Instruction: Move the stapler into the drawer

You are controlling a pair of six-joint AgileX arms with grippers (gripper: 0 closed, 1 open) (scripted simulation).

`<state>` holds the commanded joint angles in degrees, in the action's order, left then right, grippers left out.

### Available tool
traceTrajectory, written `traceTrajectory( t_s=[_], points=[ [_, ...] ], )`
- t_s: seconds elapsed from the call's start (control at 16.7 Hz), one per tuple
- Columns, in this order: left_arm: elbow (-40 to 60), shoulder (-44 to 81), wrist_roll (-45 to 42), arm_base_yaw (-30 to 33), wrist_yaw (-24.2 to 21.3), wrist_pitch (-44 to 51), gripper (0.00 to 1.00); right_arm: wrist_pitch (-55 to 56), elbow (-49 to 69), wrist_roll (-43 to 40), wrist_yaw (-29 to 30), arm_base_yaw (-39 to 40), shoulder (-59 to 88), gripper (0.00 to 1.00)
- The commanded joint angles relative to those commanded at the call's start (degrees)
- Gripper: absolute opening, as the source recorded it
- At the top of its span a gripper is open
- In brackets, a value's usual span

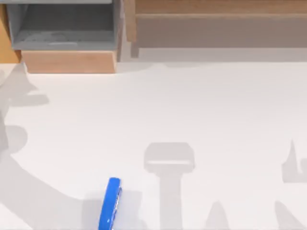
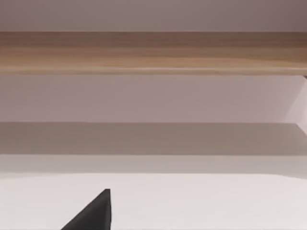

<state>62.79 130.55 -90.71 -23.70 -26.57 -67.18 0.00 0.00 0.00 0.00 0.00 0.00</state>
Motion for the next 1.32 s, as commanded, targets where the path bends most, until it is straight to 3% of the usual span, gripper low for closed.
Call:
traceTrajectory(
  t_s=[0.66, 1.32],
  points=[
    [6.8, 3.2, 0.0, 1.2, 1.3, 3.3, 1.0, 0.0, 0.0, 0.0, 0.0, 0.0, 0.0, 1.0],
    [6.8, 3.2, 0.0, 1.2, 1.3, 3.3, 0.17, 0.0, 0.0, 0.0, 0.0, 0.0, 0.0, 1.0]
  ],
)
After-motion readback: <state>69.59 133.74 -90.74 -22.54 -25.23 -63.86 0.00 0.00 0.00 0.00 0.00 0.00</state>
